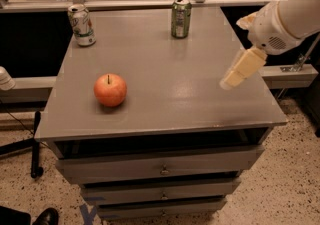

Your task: Move green can near apple

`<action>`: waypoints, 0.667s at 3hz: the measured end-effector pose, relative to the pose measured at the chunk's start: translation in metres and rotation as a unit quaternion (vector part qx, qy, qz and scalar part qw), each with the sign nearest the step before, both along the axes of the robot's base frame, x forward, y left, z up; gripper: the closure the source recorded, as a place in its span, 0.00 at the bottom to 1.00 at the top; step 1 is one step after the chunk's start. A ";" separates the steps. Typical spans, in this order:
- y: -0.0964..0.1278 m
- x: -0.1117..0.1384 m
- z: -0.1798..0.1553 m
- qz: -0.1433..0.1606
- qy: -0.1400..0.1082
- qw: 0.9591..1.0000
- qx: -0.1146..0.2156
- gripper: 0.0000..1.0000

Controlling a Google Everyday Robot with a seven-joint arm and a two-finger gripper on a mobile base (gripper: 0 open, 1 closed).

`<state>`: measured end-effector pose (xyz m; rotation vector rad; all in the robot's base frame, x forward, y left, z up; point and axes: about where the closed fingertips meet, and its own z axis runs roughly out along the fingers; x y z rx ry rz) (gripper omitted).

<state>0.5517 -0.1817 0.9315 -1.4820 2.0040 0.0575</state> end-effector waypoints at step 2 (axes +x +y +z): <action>0.051 0.122 -0.032 -0.030 -0.025 0.988 0.148 0.00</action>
Offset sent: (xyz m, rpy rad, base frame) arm 0.1955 0.0804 -0.0530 0.4767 -0.0573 -0.1015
